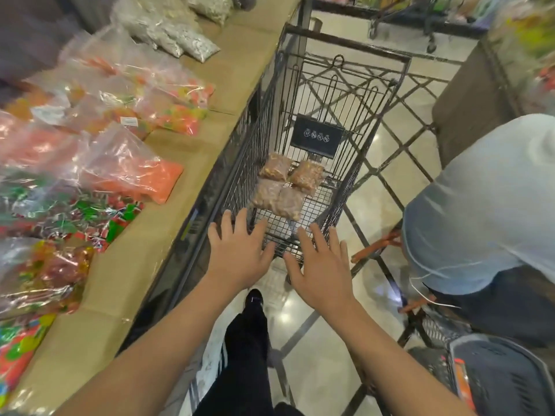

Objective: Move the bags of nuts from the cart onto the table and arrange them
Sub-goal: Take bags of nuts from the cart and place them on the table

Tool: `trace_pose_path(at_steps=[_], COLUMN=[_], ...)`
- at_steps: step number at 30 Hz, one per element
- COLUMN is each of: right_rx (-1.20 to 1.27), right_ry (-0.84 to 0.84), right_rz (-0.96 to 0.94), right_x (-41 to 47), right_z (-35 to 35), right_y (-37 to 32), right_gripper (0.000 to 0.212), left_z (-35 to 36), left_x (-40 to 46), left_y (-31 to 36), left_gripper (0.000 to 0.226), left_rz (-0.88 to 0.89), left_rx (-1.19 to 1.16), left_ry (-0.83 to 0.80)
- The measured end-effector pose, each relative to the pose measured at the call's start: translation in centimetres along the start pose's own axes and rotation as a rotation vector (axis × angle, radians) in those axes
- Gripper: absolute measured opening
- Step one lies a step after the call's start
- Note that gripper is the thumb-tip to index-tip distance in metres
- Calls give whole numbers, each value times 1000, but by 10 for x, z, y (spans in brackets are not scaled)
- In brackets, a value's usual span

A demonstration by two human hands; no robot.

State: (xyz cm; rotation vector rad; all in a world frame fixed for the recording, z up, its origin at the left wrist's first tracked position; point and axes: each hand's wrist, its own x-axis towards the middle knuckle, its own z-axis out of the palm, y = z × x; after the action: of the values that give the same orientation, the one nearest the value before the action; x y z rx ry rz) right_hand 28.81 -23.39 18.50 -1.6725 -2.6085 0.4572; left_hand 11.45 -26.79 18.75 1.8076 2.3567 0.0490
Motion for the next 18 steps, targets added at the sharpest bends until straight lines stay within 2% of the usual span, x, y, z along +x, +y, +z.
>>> trace_pose_path(at_steps=[4, 7, 15, 18], right_rx=[4, 0, 0, 31], right_ry=[5, -84, -226, -207], right_rz=[18, 70, 225, 237], right_x=[76, 138, 282, 321], right_z=[12, 23, 91, 129], right_y=[1, 5, 43, 69], right_gripper=[67, 68, 64, 61], left_z=[14, 26, 92, 128], left_x=[87, 150, 292, 337], left_y=[-18, -35, -48, -44], left_gripper=[61, 59, 48, 47], left_rz=[32, 33, 23, -12], left_rx=[-30, -39, -93, -125], left_ry=[-45, -91, -337, -473])
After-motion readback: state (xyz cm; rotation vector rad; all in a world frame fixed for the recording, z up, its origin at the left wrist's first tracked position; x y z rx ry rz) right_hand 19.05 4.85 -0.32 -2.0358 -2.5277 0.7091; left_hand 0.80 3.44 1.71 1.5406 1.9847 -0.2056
